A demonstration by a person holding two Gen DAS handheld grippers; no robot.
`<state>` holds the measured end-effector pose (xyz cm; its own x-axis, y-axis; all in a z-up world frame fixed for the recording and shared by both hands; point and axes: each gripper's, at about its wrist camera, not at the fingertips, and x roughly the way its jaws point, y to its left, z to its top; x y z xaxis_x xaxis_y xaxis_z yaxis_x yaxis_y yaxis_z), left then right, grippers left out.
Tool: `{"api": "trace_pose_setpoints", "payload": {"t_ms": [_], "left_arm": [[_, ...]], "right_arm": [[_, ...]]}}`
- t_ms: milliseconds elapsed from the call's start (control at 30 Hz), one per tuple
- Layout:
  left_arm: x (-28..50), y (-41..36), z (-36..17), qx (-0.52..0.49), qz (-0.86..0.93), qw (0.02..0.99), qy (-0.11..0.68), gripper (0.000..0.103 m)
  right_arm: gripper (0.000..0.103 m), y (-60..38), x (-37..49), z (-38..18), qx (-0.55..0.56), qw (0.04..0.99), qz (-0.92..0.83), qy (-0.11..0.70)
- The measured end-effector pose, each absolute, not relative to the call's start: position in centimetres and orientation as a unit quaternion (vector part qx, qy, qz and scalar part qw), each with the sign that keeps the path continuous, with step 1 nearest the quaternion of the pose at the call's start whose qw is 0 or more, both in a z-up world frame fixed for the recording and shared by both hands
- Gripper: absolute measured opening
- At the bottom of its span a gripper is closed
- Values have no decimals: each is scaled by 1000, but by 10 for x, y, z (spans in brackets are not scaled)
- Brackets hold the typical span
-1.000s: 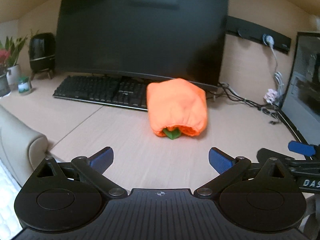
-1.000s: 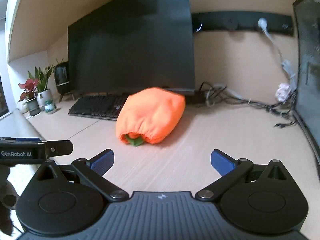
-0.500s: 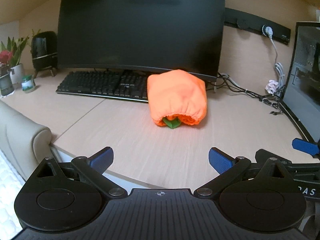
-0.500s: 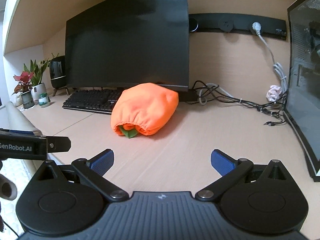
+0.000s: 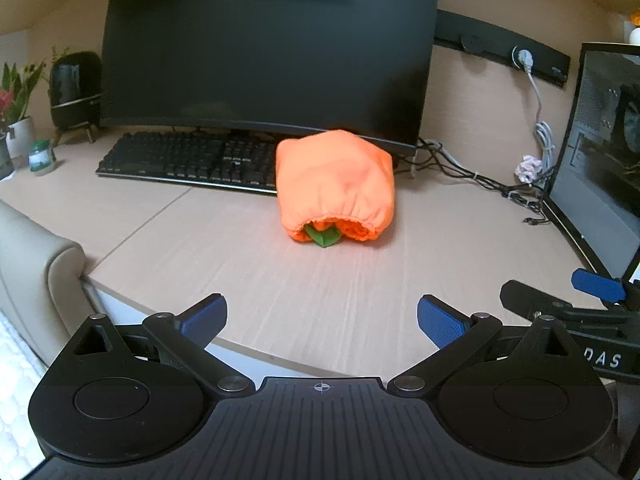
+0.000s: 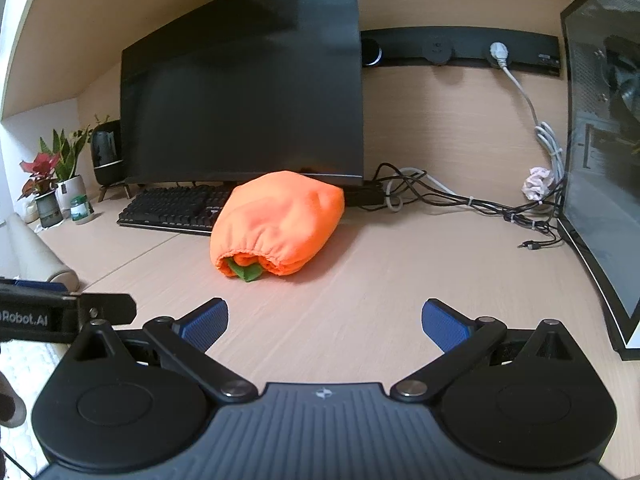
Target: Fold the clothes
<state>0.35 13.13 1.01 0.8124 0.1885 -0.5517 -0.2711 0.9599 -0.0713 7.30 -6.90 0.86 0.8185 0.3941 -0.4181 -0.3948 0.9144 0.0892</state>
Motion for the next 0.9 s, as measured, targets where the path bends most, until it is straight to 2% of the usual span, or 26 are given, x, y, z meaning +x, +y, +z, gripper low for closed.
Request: {"api": "trace_pose_setpoints", "payload": {"t_ms": [900], "left_arm": [[21, 104, 4, -67, 105, 944, 304, 103]], "right_arm": [[103, -97, 79, 1, 18, 954, 188, 233]]}}
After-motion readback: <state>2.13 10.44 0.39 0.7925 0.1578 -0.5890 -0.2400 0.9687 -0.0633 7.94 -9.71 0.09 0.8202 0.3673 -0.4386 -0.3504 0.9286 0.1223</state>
